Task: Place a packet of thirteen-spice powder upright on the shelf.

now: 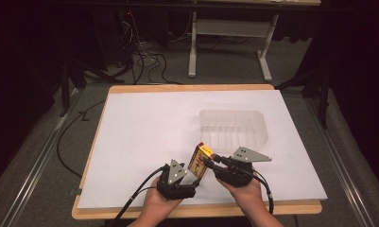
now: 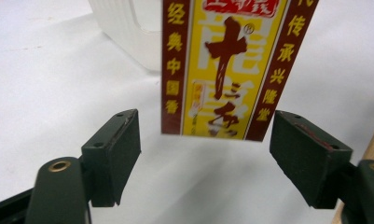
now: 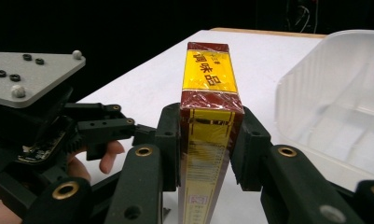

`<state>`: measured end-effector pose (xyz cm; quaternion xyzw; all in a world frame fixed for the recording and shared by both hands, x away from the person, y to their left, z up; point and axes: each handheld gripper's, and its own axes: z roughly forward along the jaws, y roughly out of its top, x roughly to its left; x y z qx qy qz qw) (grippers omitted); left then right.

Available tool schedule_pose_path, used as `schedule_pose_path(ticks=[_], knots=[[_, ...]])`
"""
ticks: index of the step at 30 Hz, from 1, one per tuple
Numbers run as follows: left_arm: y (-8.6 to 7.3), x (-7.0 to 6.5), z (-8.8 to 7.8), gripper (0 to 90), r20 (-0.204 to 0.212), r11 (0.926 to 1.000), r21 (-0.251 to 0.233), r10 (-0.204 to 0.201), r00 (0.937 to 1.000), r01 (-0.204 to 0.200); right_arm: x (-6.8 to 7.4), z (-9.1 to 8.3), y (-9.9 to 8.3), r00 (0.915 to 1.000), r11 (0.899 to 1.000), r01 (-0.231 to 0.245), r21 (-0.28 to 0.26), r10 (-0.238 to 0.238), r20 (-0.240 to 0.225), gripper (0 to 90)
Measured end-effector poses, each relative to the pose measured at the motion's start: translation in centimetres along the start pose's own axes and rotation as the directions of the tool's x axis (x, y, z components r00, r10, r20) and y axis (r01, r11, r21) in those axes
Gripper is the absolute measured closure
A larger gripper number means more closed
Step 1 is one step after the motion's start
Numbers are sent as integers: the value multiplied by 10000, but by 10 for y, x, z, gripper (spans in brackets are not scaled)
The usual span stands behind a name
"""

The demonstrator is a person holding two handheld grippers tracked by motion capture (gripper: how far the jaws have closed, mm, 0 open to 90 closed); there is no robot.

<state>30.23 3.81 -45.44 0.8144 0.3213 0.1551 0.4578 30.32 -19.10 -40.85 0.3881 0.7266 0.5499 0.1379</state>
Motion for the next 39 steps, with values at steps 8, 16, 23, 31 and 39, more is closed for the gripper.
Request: schedule_pose_path(ticks=[8, 16, 23, 31, 39], knots=[[1, 6, -5, 203, -1, 9999, -134, 10, 10000, -10, -6, -7, 1, 9988, 9997, 141, -182, -132, 472, 684], [3, 25, -16, 210, -105, 9995, -261, -158, 9998, 155, -16, -16, 2, 9947, 9991, 178, -390, -137, 1021, 684], [1, 49, -30, 193, -753, 9993, -298, -233, 9969, 211, -25, -26, 0, 9891, 9991, 190, -367, -134, 1467, 684], [-3, 74, -50, 198, -1169, 9975, -466, -586, 9914, 534, -40, -46, -1, 9695, 9983, 139, -566, 4, 2453, 684], [-9, 85, -62, 191, -1309, 9978, -435, -559, 9898, 506, -51, -60, 1, 9589, 9969, -8, -782, 230, 2828, 684]])
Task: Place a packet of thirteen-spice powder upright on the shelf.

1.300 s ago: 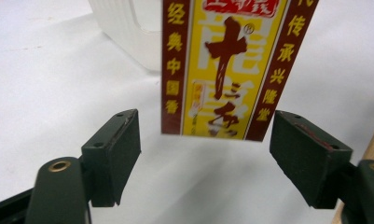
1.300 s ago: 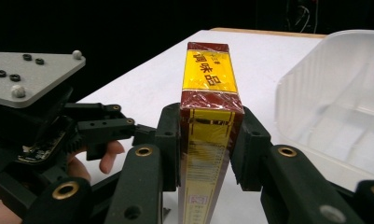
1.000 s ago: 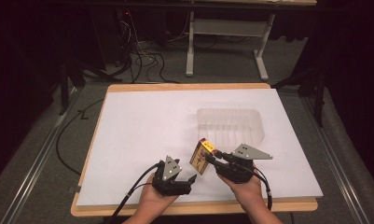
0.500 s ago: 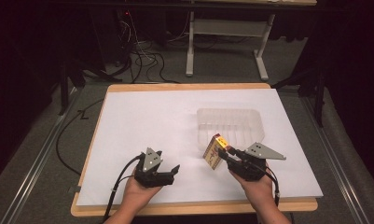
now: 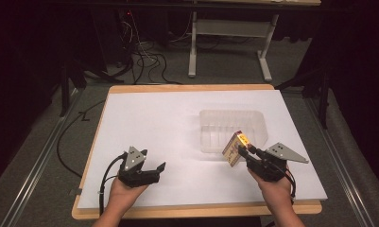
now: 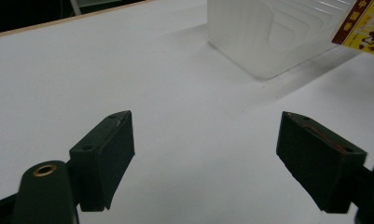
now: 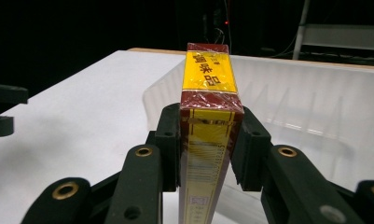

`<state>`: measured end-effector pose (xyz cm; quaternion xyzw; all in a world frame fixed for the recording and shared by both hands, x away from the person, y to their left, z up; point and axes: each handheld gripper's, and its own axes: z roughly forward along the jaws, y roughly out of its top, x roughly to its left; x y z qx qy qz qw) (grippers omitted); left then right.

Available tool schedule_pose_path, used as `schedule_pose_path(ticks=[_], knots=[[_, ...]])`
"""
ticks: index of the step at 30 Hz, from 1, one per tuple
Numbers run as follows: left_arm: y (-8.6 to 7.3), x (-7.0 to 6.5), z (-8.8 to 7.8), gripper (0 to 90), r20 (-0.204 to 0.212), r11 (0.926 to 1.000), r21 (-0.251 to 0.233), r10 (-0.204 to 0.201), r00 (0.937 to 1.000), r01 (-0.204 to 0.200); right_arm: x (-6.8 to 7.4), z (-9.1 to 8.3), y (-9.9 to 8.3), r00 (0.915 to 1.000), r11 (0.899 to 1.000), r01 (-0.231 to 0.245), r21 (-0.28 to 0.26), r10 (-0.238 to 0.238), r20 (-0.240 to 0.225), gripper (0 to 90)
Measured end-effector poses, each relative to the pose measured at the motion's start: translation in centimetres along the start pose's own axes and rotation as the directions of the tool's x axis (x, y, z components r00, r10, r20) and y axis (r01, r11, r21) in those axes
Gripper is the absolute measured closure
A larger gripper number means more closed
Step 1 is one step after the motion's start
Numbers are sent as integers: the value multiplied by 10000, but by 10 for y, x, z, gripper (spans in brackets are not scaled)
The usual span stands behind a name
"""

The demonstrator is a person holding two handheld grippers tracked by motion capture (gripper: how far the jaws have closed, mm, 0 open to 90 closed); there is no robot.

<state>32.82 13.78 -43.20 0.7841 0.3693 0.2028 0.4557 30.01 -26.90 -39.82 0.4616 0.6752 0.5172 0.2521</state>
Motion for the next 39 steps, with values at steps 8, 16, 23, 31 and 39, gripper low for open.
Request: schedule_pose_path(ticks=[8, 16, 23, 31, 39], knots=[[0, 3, 2, 159, 437, 9996, 181, -243, 9988, 235, -24, -23, 6, 9977, 9980, -351, -529, 380, 559, 684], [4, 8, 0, 158, 386, 9985, 78, -543, 9978, 540, -41, -38, 12, 9913, 9955, -374, -872, 480, 1229, 683], [4, 7, -2, 171, -156, 9991, -151, -390, 9991, 388, -47, -38, 16, 9774, 9934, -368, -1087, 584, 2032, 684], [3, 6, -1, 198, -18, 9994, -102, -322, 9995, 322, -51, -29, 28, 9689, 9922, -271, -1219, 560, 2409, 683], [2, 6, -3, 260, 1, 9994, -136, -323, 9995, 323, -62, -8, 36, 9498, 9948, -309, -967, 593, 3071, 683]])
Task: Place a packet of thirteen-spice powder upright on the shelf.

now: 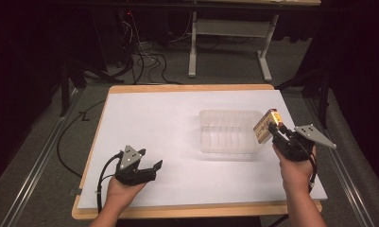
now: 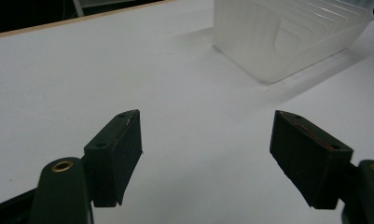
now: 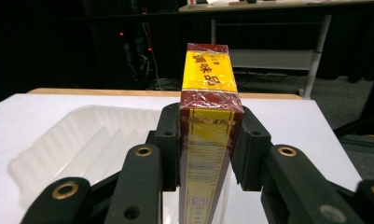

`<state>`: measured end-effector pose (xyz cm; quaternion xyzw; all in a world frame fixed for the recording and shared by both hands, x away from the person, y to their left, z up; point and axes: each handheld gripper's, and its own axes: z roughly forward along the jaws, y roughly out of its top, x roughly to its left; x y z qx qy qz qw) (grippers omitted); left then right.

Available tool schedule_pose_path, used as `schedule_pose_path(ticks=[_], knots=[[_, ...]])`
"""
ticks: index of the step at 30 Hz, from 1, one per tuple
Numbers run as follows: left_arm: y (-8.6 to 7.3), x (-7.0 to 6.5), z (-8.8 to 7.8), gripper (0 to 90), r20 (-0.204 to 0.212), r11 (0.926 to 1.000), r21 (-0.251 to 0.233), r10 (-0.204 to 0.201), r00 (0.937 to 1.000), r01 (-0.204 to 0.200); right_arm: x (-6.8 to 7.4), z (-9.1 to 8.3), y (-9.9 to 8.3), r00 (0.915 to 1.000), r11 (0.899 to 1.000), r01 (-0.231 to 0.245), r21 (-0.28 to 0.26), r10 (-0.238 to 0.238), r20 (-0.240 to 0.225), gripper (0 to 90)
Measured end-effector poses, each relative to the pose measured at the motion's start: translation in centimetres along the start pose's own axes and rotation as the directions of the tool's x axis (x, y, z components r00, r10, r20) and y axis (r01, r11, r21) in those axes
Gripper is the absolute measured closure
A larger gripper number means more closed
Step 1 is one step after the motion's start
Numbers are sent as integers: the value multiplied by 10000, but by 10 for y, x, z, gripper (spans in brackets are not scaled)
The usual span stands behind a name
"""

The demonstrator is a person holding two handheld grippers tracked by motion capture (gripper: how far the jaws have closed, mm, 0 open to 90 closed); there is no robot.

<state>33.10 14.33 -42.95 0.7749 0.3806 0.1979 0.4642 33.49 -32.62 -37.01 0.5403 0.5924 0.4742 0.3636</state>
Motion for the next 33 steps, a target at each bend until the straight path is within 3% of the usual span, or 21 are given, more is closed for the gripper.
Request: schedule_pose_path(ticks=[16, 33], knots=[[-2, -4, 2, 250, -37, 9988, 98, 476, 9989, -476, 3, 34, -1, 9958, 9988, 25, 490, -69, 913, 682], [-3, -6, 3, 245, 14, 9977, 245, 627, 9980, -627, 6, 57, -15, 9911, 9938, -92, 1106, -57, 1333, 682]])
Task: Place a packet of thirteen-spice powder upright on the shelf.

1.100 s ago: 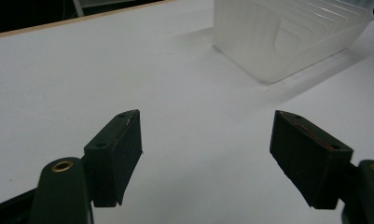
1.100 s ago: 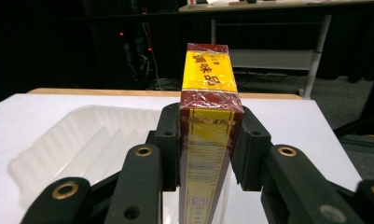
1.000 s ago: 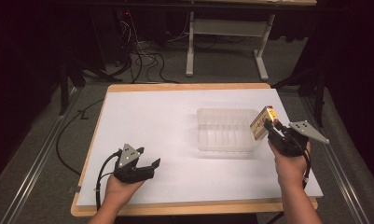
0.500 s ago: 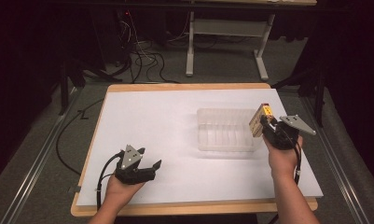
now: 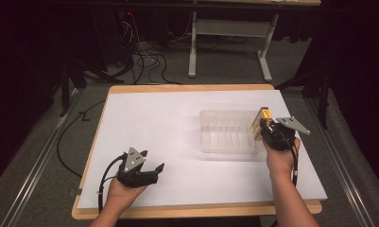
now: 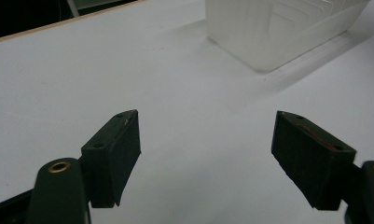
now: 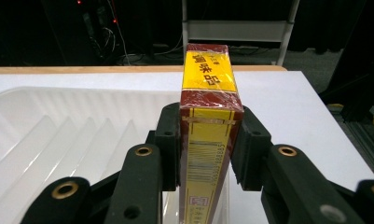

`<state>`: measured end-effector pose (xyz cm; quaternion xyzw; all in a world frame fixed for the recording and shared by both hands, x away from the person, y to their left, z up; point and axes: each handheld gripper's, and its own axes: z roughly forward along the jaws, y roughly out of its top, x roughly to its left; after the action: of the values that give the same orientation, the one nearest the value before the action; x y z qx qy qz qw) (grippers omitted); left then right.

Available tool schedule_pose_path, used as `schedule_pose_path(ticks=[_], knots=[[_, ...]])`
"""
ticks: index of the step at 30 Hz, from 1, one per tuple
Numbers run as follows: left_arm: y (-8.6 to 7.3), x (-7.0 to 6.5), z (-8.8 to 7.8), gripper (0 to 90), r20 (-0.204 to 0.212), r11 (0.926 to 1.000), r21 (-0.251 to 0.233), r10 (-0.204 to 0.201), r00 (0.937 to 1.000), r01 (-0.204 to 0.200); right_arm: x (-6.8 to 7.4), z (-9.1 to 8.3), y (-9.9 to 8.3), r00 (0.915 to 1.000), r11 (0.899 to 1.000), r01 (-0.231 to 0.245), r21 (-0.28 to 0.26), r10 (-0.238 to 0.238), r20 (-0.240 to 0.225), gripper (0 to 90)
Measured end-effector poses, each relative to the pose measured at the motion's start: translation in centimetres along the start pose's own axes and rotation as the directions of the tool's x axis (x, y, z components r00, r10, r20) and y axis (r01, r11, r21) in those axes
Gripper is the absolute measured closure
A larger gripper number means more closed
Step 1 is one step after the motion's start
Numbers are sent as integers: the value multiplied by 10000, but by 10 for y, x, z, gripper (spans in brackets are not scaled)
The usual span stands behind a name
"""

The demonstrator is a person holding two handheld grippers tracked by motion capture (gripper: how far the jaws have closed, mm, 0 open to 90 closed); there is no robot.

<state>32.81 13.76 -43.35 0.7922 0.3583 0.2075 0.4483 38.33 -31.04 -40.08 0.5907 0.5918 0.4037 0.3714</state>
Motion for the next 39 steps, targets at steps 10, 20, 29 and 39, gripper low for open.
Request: schedule_pose_path(ticks=[10, 20, 29, 39], knots=[[-1, -1, 2, 243, 29, 9998, 164, 115, 9999, -115, 0, 6, -8, 9999, 9998, 105, 150, -106, 59, 681], [-1, -1, 2, 242, 62, 9997, 233, 85, 9999, -86, 1, 11, -17, 9998, 9995, 200, 230, -201, 3, 680], [-1, -1, 2, 242, 131, 9997, 249, 77, 9999, -80, 4, 11, -17, 9995, 9991, 298, 309, -294, -115, 650], [0, -2, 2, 242, 222, 9997, 226, 59, 9997, -64, -2, 6, -11, 9991, 9995, 230, 197, -223, -357, 490]])
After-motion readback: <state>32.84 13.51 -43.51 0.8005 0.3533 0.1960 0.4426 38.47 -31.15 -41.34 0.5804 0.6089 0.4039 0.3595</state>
